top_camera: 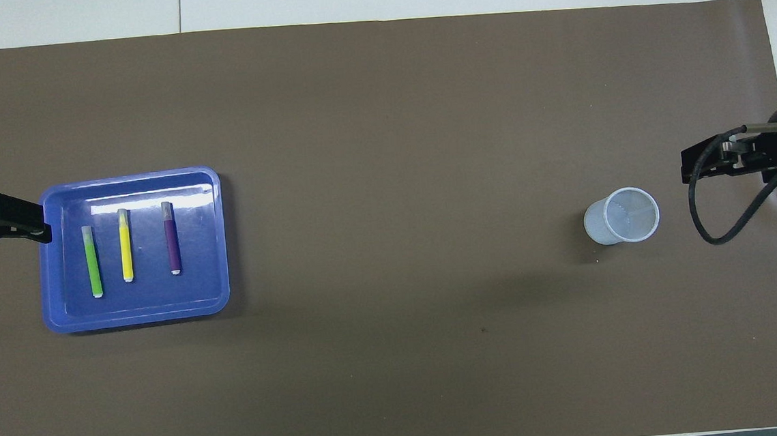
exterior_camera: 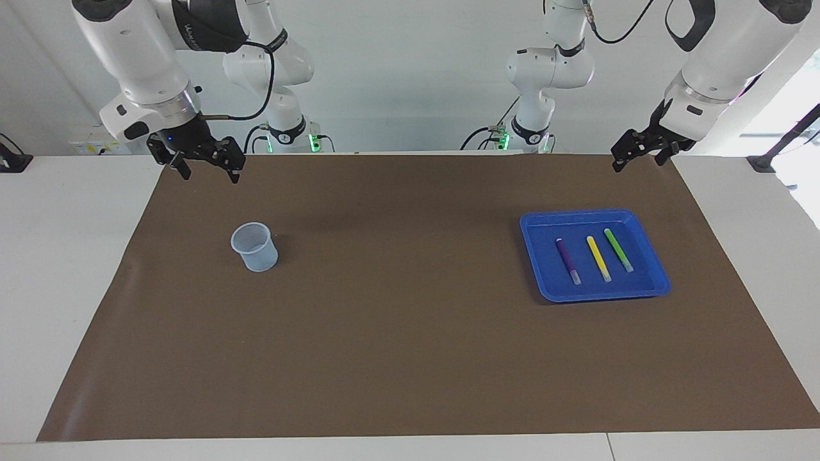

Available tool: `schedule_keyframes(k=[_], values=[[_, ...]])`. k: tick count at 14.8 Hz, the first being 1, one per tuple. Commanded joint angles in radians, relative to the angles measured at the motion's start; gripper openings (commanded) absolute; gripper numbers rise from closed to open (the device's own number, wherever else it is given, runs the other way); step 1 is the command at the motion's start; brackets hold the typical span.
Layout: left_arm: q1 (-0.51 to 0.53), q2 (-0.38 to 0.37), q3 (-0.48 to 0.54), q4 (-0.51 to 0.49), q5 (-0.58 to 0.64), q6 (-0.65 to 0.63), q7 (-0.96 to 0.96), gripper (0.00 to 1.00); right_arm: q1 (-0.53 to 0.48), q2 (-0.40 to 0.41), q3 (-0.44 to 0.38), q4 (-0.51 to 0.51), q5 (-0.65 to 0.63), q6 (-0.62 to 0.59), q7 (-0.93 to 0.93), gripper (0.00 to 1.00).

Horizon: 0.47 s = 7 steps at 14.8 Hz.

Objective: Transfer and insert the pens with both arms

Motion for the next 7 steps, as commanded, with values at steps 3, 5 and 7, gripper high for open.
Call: schedule_keyframes(k=[3, 5, 7], values=[[-0.006, 0.000, 0.003, 0.006, -0.004, 0.004, 0.011, 1.00, -0.014, -0.018, 0.007, -0.021, 0.008, 0.005, -0.012, 1.00], [-0.004, -0.001, 0.003, -0.002, -0.005, 0.011, 0.009, 1.00, -0.014, -0.018, 0.007, -0.021, 0.008, 0.005, -0.012, 1.00], [-0.001, -0.027, 0.004, -0.058, -0.010, 0.053, 0.005, 1.00, -0.014, -0.018, 0.007, -0.021, 0.008, 0.005, -0.012, 1.00]])
